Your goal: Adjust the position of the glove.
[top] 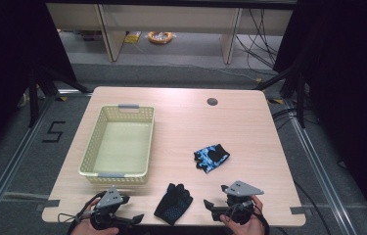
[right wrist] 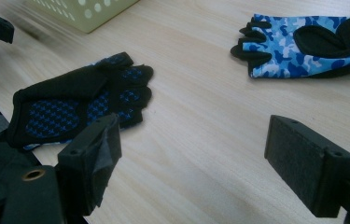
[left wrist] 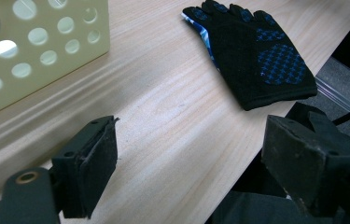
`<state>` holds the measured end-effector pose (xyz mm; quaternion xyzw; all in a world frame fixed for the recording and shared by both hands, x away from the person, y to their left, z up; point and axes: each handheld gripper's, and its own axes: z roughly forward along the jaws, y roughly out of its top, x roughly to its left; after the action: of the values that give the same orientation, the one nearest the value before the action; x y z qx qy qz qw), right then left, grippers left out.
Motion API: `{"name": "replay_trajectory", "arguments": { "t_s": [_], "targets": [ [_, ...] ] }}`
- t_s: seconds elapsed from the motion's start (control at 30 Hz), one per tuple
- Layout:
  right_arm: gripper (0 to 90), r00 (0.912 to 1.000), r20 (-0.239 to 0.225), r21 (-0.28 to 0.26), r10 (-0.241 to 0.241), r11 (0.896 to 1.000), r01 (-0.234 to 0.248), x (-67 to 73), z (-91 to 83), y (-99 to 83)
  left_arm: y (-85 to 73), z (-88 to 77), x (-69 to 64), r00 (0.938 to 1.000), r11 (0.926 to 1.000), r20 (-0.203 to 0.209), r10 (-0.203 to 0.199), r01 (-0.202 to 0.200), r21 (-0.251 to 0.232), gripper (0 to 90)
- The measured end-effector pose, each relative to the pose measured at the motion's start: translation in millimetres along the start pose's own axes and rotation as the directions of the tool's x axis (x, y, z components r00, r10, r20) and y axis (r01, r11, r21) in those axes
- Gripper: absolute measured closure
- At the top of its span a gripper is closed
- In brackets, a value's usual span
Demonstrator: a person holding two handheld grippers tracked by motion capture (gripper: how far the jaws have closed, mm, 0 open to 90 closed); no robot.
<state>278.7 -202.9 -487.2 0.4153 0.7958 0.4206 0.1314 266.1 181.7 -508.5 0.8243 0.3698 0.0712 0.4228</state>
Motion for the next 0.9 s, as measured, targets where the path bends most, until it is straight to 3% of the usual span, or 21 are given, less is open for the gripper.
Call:
{"name": "replay_trajectory", "arguments": {
  "t_s": [0.07,0.1,0.17,0.2,0.37,0.4,0.43,0.53,0.57,0.63,0.77,0.87,0.9],
  "targets": [
    [19.4,0.9995,0.014,0.002,-0.028,1.0,0.028,-2.0,-0.5,0.6,0.1,0.1,0.2,1.0,1.0,-0.002,0.002,-0.002,0.002,17.6],
    [19.4,1.0,0.0,0.006,-0.002,1.0,0.002,-0.3,-0.6,0.2,0.1,0.1,0.2,1.0,1.0,-0.002,0.002,-0.002,0.002,17.6],
    [19.3,0.9995,0.014,-0.001,-0.029,1.0,0.029,-2.0,-0.4,0.7,-0.1,0.6,-0.2,1.0,1.0,-0.006,0.002,-0.002,0.003,17.6],
    [19.3,0.9999,-0.006,0.0,-0.014,1.0,0.014,-1.1,0.2,0.7,-0.1,0.6,0.0,1.0,1.0,-0.003,0.006,-0.006,0.0,17.6],
    [19.4,0.9996,0.004,0.001,-0.029,1.0,0.029,-1.0,0.6,1.2,0.1,0.3,-0.6,1.0,1.0,-0.002,0.003,-0.003,0.003,17.6],
    [19.3,1.0,0.002,0.008,-0.008,1.0,0.008,0.7,0.6,1.3,0.4,-0.8,0.8,0.9997,0.9995,0.0,0.026,-0.026,0.021,17.6],
    [19.4,1.0,-0.002,0.006,-0.007,1.0,0.007,0.8,1.0,1.6,0.3,0.3,-0.6,1.0,0.9999,-0.001,0.01,-0.01,0.007,17.6],
    [20.0,0.9996,-0.01,-0.008,-0.028,1.0,0.028,0.0,2.6,3.3,0.4,0.0,-0.3,0.9998,0.9996,0.001,0.022,-0.022,0.016,17.6],
    [20.0,0.9996,-0.01,-0.008,-0.028,1.0,0.028,0.0,2.6,3.3,0.1,1.4,-2.0,1.0,1.0,0.003,0.0,0.0,0.003,17.6],
    [21.1,0.9995,-0.007,-0.007,-0.032,0.999,0.032,0.9,4.4,5.3,0.6,1.2,-1.3,0.9997,0.9996,-0.006,0.025,-0.025,0.013,17.6],
    [23.6,0.9991,-0.014,-0.013,-0.039,0.999,0.039,2.5,6.6,8.1,1.0,2.8,-4.1,1.0,0.9999,0.005,0.003,-0.003,-0.011,17.6],
    [26.1,0.9984,-0.031,-0.014,-0.047,0.999,0.047,5.2,9.7,11.4,2.5,2.3,-5.9,0.9997,0.9997,0.022,0.007,-0.008,0.023,17.6],
    [28.4,0.9988,-0.03,-0.009,-0.039,0.999,0.038,8.5,11.1,12.5,2.0,4.7,-8.2,0.9997,1.0,0.024,0.007,-0.007,-0.005,17.6]
  ]
}}
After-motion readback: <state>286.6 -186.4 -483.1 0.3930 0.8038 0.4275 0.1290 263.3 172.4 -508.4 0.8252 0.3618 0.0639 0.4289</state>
